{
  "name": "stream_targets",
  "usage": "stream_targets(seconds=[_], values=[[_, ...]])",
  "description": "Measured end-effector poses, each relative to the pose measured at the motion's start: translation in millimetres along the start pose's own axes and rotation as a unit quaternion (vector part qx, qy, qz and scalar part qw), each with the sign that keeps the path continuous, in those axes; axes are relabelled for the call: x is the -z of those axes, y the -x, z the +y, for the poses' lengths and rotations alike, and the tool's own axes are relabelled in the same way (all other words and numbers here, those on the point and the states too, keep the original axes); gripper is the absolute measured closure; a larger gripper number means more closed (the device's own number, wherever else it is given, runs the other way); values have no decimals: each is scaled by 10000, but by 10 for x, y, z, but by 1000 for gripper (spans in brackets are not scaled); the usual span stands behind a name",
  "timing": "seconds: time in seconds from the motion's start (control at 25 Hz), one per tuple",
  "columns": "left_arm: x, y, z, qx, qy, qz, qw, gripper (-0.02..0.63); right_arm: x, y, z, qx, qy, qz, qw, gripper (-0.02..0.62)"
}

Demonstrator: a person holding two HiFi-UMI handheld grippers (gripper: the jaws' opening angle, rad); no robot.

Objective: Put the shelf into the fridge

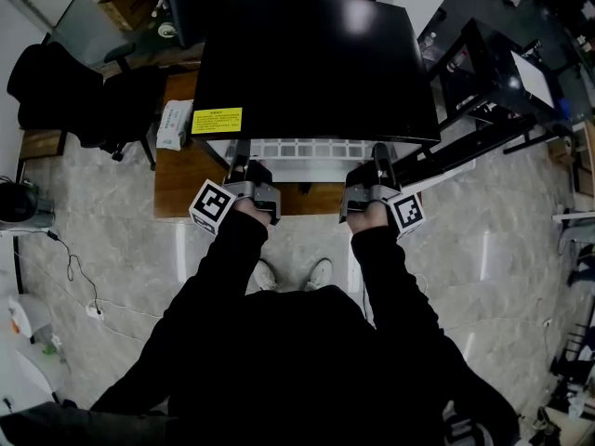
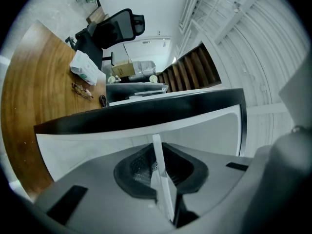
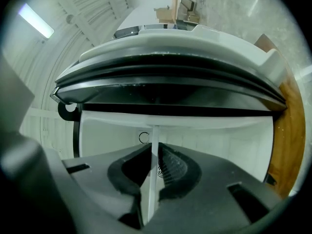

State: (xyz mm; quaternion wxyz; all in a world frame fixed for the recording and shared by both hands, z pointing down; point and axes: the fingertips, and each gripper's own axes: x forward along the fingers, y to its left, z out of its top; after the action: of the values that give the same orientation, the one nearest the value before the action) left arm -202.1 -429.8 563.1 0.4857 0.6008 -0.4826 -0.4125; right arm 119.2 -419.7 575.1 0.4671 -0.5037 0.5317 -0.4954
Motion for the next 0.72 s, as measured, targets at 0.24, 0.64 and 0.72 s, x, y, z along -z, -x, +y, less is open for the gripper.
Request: stream_targets(seconds=[0.24,0.64,0.72], values=[[-25,-139,5,3,-3,-162,9999,563,-22,-152,0,3,-28,-80,10000,563],[-80,-390,64,-65,-91,-347,9993,561,-42,-423,-10,-16,-20,-230,9997,563],[-92,-425,61,-50,-83,-416,9991,561,-47,-468,-16,-46,14,-270,9996,563]])
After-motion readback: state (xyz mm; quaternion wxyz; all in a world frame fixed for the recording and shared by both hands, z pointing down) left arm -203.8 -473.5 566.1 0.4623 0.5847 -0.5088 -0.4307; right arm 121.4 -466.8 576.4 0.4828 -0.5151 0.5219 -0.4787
